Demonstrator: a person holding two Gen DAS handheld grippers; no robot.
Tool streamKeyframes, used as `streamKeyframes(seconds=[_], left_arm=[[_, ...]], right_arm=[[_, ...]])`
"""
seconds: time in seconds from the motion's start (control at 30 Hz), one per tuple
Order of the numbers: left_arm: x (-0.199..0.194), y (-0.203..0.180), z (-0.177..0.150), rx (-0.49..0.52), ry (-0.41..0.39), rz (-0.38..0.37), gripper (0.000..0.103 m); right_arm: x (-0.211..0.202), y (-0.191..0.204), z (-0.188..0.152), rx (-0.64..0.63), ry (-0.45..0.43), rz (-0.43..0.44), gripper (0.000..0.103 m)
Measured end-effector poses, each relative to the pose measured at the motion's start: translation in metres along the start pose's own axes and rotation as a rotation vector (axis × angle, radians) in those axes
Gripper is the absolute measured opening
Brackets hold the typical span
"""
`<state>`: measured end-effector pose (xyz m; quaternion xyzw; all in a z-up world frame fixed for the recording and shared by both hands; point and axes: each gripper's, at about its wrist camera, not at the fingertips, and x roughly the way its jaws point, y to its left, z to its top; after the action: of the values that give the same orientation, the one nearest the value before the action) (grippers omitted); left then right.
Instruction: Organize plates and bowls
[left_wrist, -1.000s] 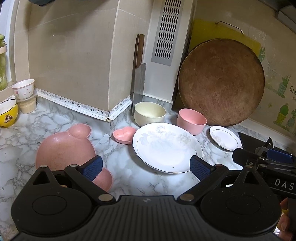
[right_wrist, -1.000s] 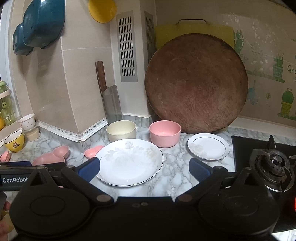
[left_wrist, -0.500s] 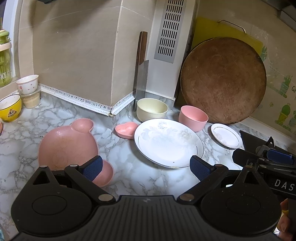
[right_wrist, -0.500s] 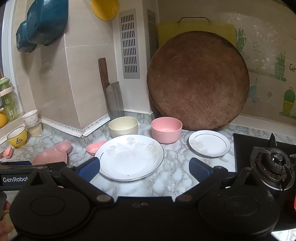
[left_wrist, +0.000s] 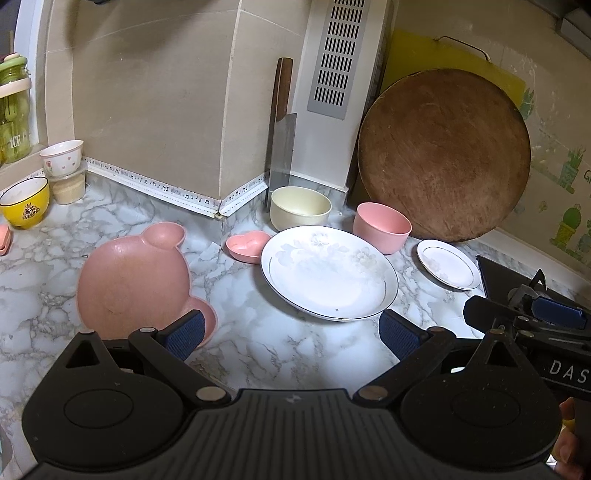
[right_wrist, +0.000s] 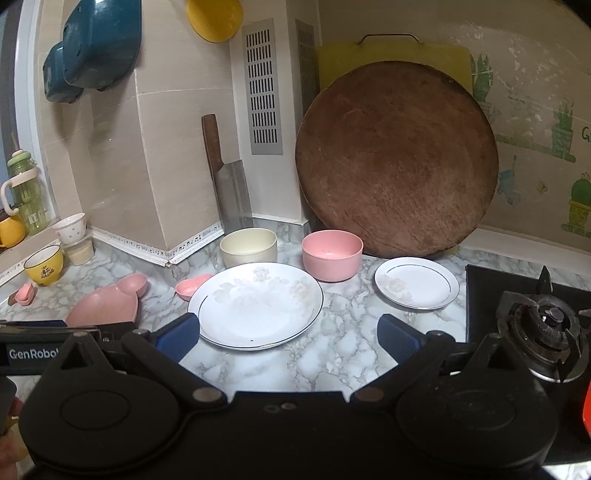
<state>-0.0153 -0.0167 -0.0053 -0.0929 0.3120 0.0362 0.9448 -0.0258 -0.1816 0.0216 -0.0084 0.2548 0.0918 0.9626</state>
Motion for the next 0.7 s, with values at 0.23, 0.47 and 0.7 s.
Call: streamKeyframes(seconds=[0.23, 0.47, 0.7], left_arm=[[0.0, -0.016, 0.0, -0.006, -0.011, 0.028, 0.101], [0.002, -0.028, 0.0, -0.016, -0.004, 0.035, 0.101], [0.01, -0.028, 0.003, -0.032, 0.01, 0.034, 0.101]], right_arm=[[0.001, -0.013, 0.0, -0.018, 0.009, 0.021, 0.103], [0.0, -0.026, -0.001, -0.027, 0.015, 0.029, 0.103], [0.008, -0.025, 0.001, -0.042, 0.022, 0.037, 0.103]])
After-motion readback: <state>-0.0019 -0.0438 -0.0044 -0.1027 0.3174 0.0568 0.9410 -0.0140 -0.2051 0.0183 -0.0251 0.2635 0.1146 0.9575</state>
